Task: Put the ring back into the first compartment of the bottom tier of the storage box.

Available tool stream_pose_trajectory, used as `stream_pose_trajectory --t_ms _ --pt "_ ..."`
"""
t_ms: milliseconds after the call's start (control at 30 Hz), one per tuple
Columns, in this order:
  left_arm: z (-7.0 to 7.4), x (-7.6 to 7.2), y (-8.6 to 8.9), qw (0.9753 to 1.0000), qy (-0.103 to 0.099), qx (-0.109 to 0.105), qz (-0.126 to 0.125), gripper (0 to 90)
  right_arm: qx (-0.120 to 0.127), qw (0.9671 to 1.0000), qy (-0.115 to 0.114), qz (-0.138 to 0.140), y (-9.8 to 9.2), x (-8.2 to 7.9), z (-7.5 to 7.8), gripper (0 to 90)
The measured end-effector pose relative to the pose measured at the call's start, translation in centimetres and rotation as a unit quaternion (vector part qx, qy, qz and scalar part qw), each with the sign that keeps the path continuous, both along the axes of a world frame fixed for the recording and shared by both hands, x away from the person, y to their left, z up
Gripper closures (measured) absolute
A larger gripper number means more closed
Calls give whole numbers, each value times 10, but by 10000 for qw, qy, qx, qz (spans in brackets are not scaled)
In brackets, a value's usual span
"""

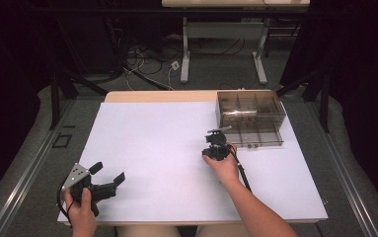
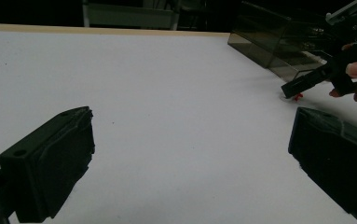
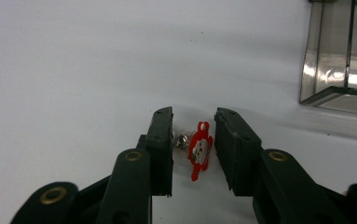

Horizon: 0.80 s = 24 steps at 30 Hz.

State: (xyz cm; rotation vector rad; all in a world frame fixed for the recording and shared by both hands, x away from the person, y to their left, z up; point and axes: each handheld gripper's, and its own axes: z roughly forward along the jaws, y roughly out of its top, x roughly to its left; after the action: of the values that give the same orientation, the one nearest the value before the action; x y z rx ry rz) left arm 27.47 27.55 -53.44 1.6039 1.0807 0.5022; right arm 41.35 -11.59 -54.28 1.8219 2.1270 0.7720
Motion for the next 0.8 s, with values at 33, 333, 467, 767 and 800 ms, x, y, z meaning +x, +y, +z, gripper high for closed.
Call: stream_pose_trajectory --t_ms 33,333,467,767,800 --pt "0 0 0 10000 -4 -6 4 3 -4 10000 3 2 0 0 0 680" --pt "0 0 0 10000 8 -5 14 3 -4 10000 -13 0 -1 0 0 707" --pt "0 0 0 10000 5 5 13 3 -6 10000 -26 12 -1 0 0 711" --pt "0 0 0 10000 1 1 11 3 26 10000 -31 31 -2 0 0 718" --pt "0 0 0 10000 3 2 13 3 23 10000 -34 31 -2 0 0 719"
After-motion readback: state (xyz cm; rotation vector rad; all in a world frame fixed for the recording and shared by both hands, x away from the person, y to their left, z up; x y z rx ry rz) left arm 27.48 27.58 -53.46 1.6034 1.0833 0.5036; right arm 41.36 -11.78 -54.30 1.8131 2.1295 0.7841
